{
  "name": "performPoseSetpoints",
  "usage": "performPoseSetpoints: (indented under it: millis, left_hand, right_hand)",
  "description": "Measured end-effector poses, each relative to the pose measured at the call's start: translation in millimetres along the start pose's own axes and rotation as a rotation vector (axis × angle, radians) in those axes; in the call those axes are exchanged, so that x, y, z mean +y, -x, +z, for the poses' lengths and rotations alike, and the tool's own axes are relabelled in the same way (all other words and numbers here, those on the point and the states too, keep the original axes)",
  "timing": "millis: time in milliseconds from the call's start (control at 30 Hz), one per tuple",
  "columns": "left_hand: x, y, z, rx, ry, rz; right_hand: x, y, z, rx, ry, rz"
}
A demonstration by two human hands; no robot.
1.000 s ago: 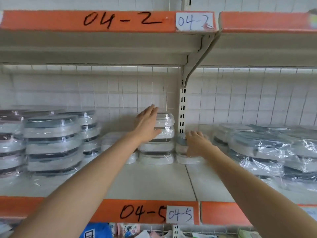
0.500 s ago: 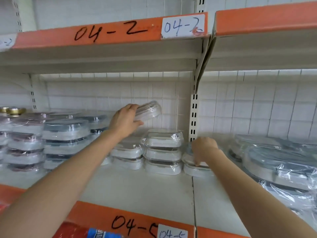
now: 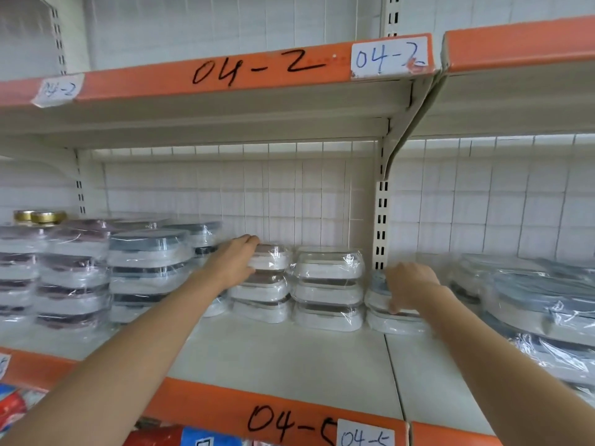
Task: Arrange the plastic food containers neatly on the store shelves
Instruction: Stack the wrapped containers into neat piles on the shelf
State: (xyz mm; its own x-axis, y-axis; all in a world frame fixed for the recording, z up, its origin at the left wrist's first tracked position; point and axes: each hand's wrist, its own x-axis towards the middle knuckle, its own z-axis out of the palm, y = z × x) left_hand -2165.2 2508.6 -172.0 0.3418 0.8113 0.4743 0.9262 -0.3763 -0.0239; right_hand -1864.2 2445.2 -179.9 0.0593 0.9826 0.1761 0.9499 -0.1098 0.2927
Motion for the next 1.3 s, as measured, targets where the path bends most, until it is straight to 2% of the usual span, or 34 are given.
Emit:
performPoseSetpoints:
  millis: [300, 367, 467, 533, 600, 700, 767, 900, 967, 1100, 1300]
  left_hand:
    - [-3.0, -2.4, 5.1, -0.104, 0.027, 0.015]
    - [4.9, 2.7, 6.3, -0.023, 0.013, 0.002]
    - [25.4, 14.6, 6.1, 0.220, 0.041, 0.072]
    - [43.2, 24.4, 3.1, 0.325, 0.148, 0.164]
    - [61.4, 32.9, 1.2, 0.345, 0.292, 0.239]
    - [89.5, 43.0, 4.2, 0.279, 0.567, 0.303]
    - [105.9, 48.3, 7.6, 0.158, 0.726, 0.328]
    - [130.4, 54.8, 17.9, -0.308, 0.715, 0.356]
    - [136.5, 58.3, 27.3, -0.430, 0.669, 0.349]
    - [126.9, 63.5, 44.4, -0.393, 0.704, 0.329]
    - [85.5, 67.9, 55.2, -0.457, 0.773, 0.278]
  right_hand:
    - [4.3, 8.2, 14.6, 0.092, 0.048, 0.018]
    - [3.7, 11.1, 19.6, 0.129, 0.044, 0.018]
    - [8.0, 20.2, 16.8, 0.160, 0.026, 0.003]
    - [10.1, 31.4, 8.5, 0.172, 0.029, -0.010]
    - [8.0, 47.0, -3.1, 0.164, 0.063, -0.045]
    - [-1.4, 78.9, -19.6, 0.168, 0.166, -0.117]
    - [-8.1, 98.8, -23.8, 0.193, 0.214, -0.164]
    - [-23.2, 120.7, -15.7, 0.140, 0.149, -0.286]
    - [-27.1, 121.3, -12.2, 0.048, 0.032, -0.308]
    - [-10.0, 111.3, -16.5, -0.099, -0.388, -0.273]
    - [22.6, 69.7, -8.4, 0.041, -0.354, 0.008]
